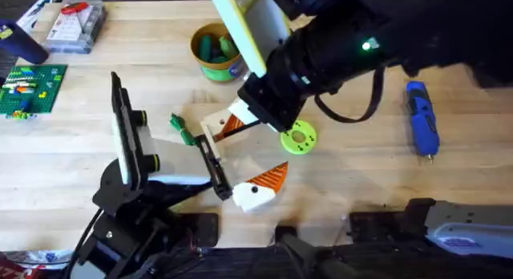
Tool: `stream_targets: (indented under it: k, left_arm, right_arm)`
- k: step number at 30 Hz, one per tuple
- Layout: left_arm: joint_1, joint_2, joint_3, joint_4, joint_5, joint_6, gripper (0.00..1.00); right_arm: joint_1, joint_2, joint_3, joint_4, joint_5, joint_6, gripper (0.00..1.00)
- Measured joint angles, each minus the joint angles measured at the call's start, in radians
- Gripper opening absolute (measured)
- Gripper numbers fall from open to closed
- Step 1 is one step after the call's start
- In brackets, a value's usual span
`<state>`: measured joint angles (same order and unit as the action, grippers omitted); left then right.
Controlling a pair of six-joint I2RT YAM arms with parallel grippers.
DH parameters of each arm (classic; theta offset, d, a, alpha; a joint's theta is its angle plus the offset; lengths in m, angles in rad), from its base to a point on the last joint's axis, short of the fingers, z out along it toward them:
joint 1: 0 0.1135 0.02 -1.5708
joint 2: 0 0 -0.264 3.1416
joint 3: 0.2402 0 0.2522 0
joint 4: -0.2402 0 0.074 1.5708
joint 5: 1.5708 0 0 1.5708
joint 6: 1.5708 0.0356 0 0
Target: Pick up the gripper from the table and insert it into the empty holder that is missing its gripper. Then pick up a screw, insert it into the mounting hole, and use the screwdriver to tighten it. Finally, clean up the table by picking up the vegetable and placing it into the bucket.
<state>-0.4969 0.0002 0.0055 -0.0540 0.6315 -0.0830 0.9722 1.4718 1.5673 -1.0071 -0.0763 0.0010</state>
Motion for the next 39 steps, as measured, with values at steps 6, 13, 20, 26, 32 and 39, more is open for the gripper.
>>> stream_targets:
  k: [6,13,20,26,32,39]
  left_arm:
    - [0.000,0.000,0.000,0.000,0.000,0.000,0.991]
    - [0.000,0.000,0.000,0.000,0.000,0.000,0.991]
    - [0.000,0.000,0.000,0.000,0.000,0.000,0.991]
    - [0.000,0.000,0.000,0.000,0.000,0.000,0.991]
    - [0.000,0.000,0.000,0.000,0.000,0.000,0.991]
    - [0.000,0.000,0.000,0.000,0.000,0.000,0.991]
  right_arm:
    - [0.000,0.010,0.000,0.081,-0.039,0.003,0.005]
    - [0.000,0.038,0.011,0.115,-0.063,0.003,0.005]
    - [0.008,0.151,0.140,0.004,-0.068,0.006,0.005]
    - [0.014,0.178,0.182,-0.075,-0.071,0.007,0.005]
    - [0.014,0.178,0.182,-0.089,-0.071,0.006,0.005]
    - [0.014,0.198,0.184,-0.090,-0.071,0.006,0.005]
